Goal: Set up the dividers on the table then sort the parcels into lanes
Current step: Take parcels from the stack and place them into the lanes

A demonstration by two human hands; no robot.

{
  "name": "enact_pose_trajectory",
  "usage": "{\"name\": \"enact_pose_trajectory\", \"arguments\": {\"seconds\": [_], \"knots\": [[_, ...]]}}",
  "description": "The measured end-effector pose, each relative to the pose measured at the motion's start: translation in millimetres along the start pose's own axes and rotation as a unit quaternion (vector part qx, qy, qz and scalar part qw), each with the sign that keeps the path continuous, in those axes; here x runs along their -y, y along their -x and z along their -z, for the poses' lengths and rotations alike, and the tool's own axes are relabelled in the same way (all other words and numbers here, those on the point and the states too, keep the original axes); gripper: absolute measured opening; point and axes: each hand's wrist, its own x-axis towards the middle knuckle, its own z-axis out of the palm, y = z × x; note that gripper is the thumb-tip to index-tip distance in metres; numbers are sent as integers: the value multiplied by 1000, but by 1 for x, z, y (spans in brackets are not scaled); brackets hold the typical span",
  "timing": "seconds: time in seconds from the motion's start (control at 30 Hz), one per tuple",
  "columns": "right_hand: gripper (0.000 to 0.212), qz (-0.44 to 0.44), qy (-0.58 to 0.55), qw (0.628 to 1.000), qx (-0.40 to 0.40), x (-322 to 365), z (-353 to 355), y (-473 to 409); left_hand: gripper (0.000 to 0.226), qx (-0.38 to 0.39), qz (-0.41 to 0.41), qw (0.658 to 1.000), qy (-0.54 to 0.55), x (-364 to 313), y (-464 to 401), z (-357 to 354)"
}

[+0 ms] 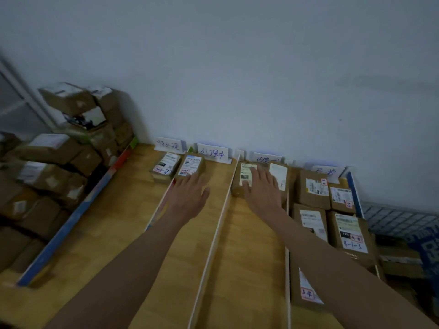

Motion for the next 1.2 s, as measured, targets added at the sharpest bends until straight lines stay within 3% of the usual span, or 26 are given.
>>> {"name": "enact_pose_trajectory", "arguments": {"seconds": [0.27,0.77,1.07,1.2], "knots": [[57,96,23,995,20,135,-2,39,55,-44,82,996,13,115,87,37],[47,196,1,980,25,406,-53,115,54,-70,195,978,-2,351,257,80],[45,253,-43,966,37,532,-77,96,47,-118,254,960,-6,460,287,100],[48,290,-75,952,60,594,-90,75,58,-125,323,938,3,511,289,102]]}}
